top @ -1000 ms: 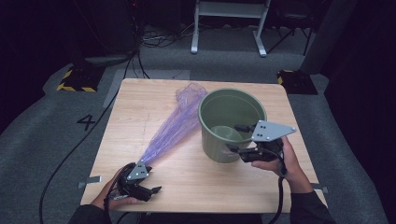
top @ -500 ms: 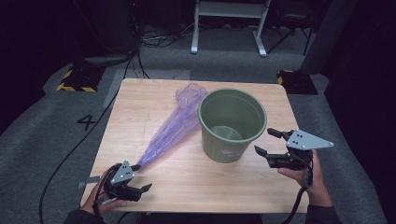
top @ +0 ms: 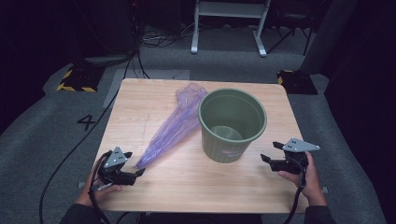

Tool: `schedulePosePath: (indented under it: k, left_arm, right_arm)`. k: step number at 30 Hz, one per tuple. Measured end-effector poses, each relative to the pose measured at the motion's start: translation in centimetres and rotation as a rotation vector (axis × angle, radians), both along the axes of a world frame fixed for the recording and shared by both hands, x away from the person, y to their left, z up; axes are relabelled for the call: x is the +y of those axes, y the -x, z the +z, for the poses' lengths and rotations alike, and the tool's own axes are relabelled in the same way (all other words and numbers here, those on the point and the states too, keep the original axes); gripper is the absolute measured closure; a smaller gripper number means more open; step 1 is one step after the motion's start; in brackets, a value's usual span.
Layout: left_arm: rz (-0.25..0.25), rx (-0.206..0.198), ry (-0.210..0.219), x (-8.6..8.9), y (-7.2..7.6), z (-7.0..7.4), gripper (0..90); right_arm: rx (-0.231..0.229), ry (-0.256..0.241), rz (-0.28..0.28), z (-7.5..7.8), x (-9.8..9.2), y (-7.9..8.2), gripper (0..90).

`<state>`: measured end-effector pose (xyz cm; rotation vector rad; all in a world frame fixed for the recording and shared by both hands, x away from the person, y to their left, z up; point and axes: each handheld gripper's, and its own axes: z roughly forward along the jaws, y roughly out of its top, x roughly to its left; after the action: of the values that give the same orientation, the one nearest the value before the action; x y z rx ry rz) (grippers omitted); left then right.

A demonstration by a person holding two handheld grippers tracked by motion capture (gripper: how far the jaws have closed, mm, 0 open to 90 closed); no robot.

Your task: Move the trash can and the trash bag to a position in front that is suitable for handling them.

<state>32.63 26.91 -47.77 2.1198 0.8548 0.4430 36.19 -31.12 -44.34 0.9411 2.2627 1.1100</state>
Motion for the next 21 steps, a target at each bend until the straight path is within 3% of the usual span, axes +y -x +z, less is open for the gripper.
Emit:
schedulePosePath:
  k: [7,9,12,19,21]
  left_arm:
    - [-0.032,0.0,-0.028,-0.8,-3.0,0.8,18.5]
    - [-0.048,0.011,-0.026,-1.0,-3.8,0.8,19.1]
    - [-0.085,0.053,-0.014,-1.1,-4.7,0.6,28.7]
    - [-0.154,0.086,0.04,-0.3,-4.2,0.0,50.7]
    - [-0.175,0.108,0.004,-0.6,-4.0,-0.4,53.4]
  right_arm:
    - [0.077,0.049,-0.033,-3.0,-0.9,-1.1,27.7]
    - [0.09,0.057,-0.039,-3.5,-1.2,-1.2,28.0]
    - [0.112,0.06,-0.041,-4.3,-1.6,-1.4,28.5]
    - [0.141,0.038,-0.043,-5.2,-2.5,-1.3,29.2]
    - [0.144,0.037,-0.044,-5.3,-2.6,-1.3,29.3]
